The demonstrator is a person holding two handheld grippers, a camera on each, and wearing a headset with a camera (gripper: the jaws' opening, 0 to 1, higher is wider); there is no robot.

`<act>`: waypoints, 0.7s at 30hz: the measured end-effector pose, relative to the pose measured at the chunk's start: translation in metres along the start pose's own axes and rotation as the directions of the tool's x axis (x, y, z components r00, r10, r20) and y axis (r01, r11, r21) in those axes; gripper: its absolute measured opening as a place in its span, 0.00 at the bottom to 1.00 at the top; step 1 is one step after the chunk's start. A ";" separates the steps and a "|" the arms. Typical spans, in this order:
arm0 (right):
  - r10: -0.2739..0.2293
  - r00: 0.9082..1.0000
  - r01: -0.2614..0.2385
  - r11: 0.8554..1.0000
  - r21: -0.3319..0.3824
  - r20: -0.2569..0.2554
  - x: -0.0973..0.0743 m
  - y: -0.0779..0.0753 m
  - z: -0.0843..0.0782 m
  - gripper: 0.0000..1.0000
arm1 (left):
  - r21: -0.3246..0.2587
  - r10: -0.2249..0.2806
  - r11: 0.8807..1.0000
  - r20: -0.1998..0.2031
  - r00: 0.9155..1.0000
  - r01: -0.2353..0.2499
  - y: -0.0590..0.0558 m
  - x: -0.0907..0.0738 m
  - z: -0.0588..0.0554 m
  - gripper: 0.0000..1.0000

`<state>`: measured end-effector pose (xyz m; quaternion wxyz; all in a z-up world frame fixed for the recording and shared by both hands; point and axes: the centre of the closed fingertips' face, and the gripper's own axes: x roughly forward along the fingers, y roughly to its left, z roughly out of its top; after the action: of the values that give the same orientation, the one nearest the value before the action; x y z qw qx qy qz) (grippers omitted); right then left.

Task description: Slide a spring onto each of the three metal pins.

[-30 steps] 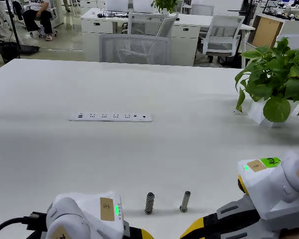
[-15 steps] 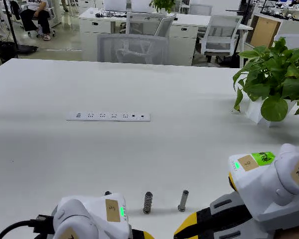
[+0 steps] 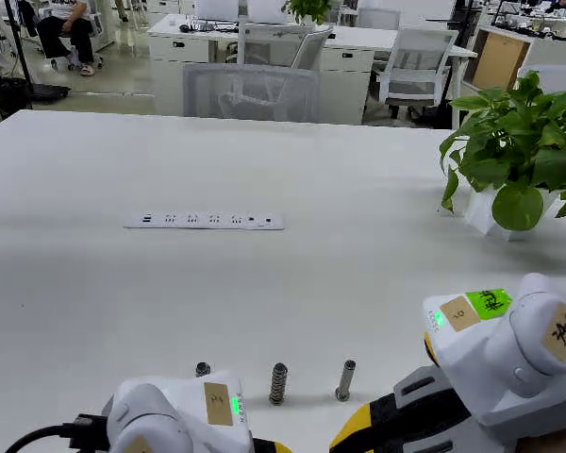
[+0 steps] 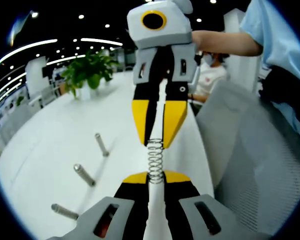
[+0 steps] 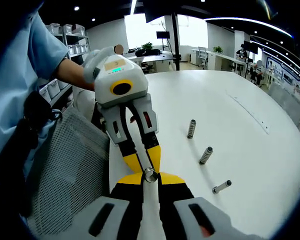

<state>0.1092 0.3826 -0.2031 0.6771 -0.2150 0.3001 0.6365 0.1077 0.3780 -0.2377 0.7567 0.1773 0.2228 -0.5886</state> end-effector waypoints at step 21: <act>0.055 0.986 -0.080 0.985 -0.154 -0.158 0.006 0.003 -0.007 0.17 | 0.028 -0.008 1.000 0.034 0.999 0.007 -0.003 0.002 0.014 0.09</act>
<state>0.1057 0.3822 -0.2119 0.6106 -0.3066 0.3062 0.6628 0.1067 0.3680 -0.2269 0.7557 0.1769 0.2022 -0.5973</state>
